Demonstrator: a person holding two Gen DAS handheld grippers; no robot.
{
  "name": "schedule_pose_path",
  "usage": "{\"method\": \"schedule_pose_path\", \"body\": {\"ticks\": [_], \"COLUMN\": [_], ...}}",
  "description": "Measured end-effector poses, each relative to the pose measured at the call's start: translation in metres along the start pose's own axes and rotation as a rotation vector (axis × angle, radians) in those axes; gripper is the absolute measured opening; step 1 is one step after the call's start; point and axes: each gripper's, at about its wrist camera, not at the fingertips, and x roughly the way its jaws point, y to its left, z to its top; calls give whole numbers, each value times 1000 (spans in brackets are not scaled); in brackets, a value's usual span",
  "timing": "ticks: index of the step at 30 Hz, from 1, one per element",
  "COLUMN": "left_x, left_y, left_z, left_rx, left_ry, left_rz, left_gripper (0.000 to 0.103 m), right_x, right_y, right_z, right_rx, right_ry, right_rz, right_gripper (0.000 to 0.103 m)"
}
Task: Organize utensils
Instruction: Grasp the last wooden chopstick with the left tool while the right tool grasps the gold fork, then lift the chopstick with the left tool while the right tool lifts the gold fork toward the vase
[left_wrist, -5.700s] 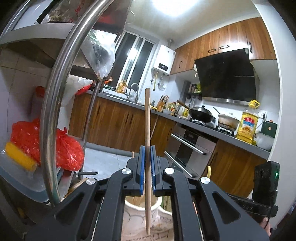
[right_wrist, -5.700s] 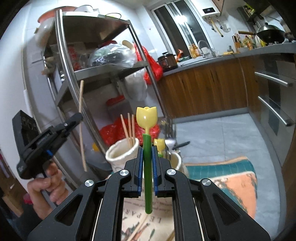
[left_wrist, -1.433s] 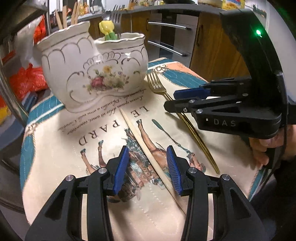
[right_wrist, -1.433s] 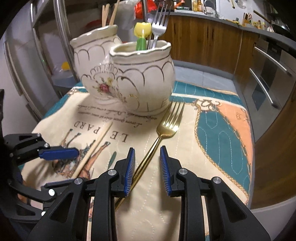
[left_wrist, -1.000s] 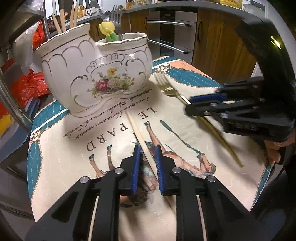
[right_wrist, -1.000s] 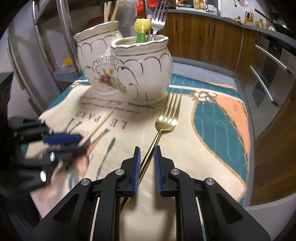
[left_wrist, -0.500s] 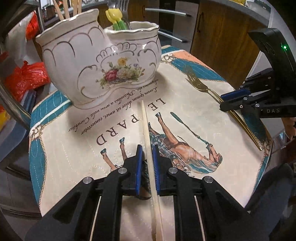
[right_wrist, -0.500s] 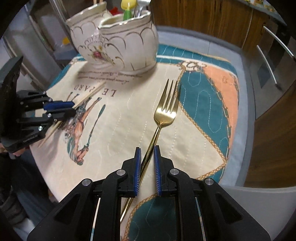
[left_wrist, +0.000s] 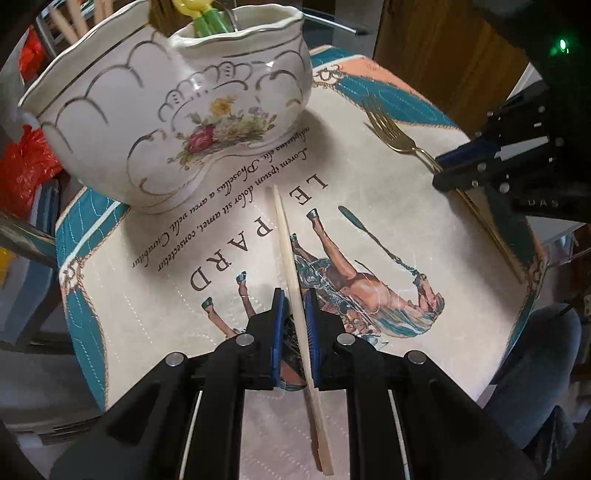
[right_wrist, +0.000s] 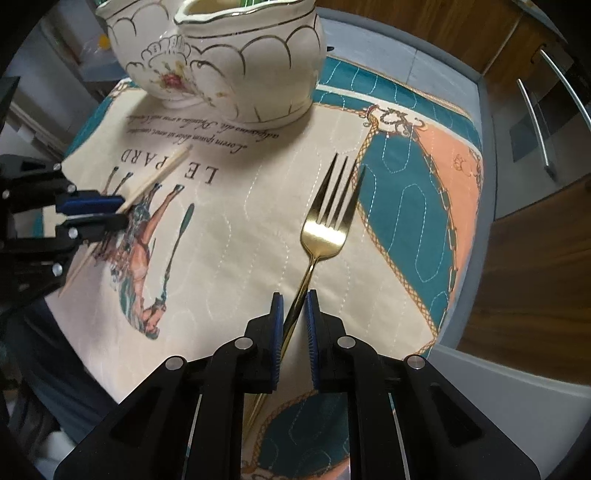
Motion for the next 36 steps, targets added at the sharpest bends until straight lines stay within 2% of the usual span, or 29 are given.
{"method": "schedule_pose_path", "body": {"ticks": [5,10,19,27,33,36], "left_x": [0,-10,-63,-99,-122,-124], "left_y": [-6,6,28,37,51,60], "left_z": [0,-16,-57,-66,-67,-65], "left_rx": [-8,-63,-162,-194,-254,-288], "left_ry": [-23,-108,-392,-648,-792,-832], "left_rz": [16,5,-91,-1,-3,-13], "left_gripper": [6,6,6,6,6,6], "right_x": [-4,-11,-38,-67,-80,-87], "right_y": [-17,-38,-47,-32,-15,-8], "right_z": [-9,-19,-30,-52,-53,-52], "right_rx": [70,141,158,159,130,115], "right_ry": [-55,-128,-306,-529,-621,-665], "right_rz": [48,91,137,142,134,137], "right_gripper": [9,7,7,7,7,7]}}
